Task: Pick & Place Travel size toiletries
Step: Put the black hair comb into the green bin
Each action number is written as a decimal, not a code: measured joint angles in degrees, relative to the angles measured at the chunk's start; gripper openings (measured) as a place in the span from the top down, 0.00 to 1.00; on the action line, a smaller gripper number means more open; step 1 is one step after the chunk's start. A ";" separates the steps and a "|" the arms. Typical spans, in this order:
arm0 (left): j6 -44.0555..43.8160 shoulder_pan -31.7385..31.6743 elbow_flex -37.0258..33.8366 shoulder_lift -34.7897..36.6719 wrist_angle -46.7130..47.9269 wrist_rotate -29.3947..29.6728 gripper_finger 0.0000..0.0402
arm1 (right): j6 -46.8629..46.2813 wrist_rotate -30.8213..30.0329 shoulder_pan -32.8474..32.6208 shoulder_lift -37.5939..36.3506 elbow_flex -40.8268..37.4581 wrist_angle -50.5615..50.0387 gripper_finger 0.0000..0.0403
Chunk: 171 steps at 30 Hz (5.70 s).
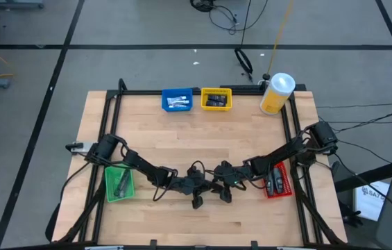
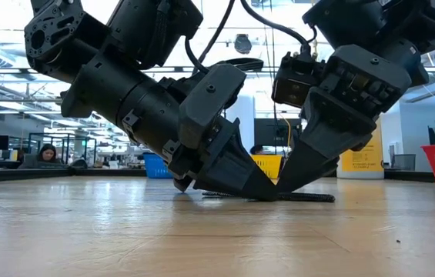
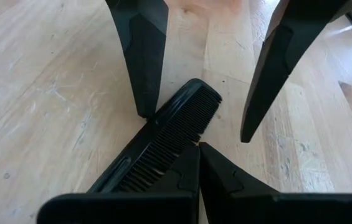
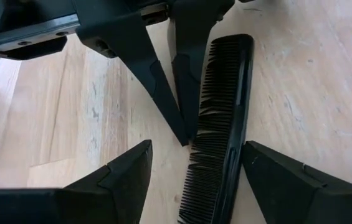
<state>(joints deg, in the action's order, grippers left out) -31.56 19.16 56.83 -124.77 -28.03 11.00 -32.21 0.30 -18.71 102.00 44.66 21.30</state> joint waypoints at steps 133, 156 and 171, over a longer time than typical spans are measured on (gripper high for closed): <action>19.77 2.32 -0.08 10.52 1.60 2.40 0.99 | 1.14 -13.03 -2.85 -9.88 -14.84 6.91 0.39; 13.45 -3.67 0.23 0.86 1.08 -0.78 0.99 | -5.92 1.10 1.83 -2.43 -16.31 20.55 0.34; 13.39 -3.74 0.01 0.79 0.32 -0.56 0.99 | -4.19 4.98 1.74 2.38 -10.83 24.10 0.34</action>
<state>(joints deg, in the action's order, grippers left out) -18.17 15.42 56.84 -123.98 -27.70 10.44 -36.39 5.28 -16.97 104.38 33.83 45.41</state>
